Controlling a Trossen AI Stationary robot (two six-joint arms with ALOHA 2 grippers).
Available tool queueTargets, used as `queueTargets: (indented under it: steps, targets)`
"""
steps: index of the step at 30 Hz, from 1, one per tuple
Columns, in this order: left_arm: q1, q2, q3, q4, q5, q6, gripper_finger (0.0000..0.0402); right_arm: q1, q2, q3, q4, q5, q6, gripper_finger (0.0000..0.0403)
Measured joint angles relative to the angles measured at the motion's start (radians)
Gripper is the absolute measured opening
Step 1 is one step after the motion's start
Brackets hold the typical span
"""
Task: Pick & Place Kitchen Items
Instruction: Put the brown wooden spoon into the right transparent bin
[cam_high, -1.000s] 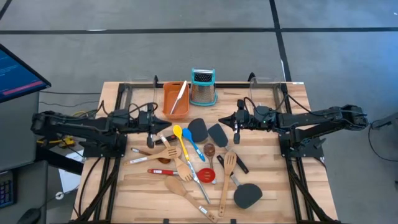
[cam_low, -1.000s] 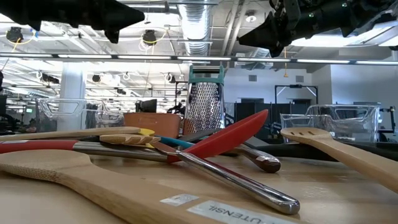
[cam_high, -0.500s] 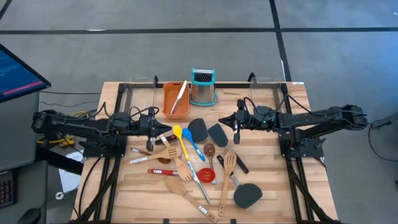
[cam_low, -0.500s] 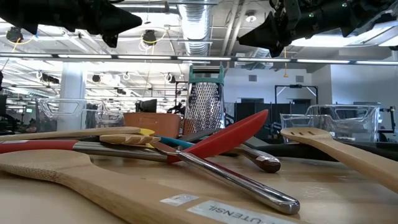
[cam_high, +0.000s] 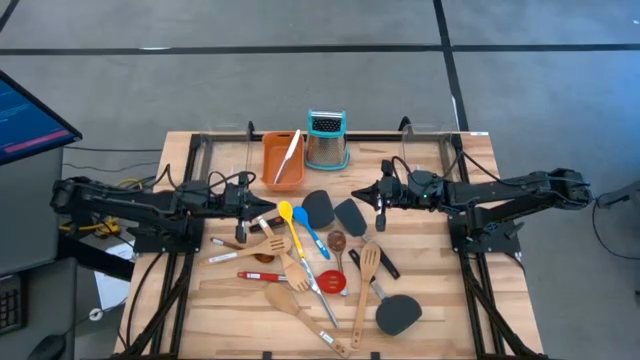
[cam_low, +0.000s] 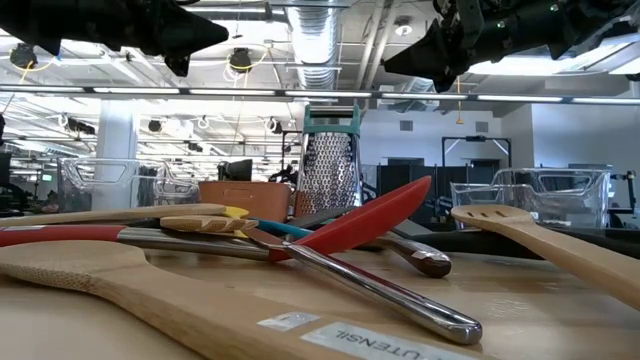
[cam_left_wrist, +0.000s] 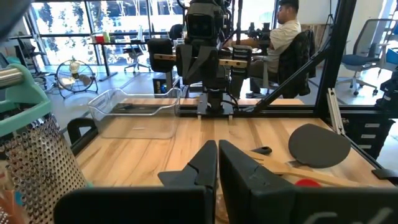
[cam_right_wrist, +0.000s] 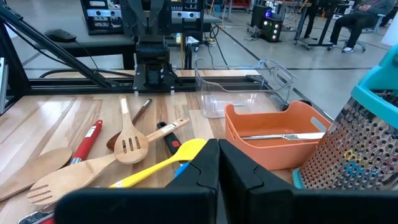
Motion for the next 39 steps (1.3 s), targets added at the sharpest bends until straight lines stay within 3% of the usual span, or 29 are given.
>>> queueTargets:
  steps: [6,19,28,39]
  targets:
    - [0.000,0.000,0.001,0.000,0.000,0.000,0.0002,0.000,0.000,0.000,0.000,0.000,0.017,0.0000]
    - [0.000,0.000,0.001,-0.001,0.000,0.000,0.0002,0.048,0.000,0.000,-0.032,0.002,0.291,0.0000]
    - [0.000,0.000,0.001,-0.001,0.000,0.000,0.0002,0.164,0.000,0.149,-0.275,0.270,0.350,0.0000]
    - [0.000,0.000,0.001,-0.002,0.000,0.000,0.0002,0.324,0.000,0.276,-0.414,0.470,0.523,0.0000]
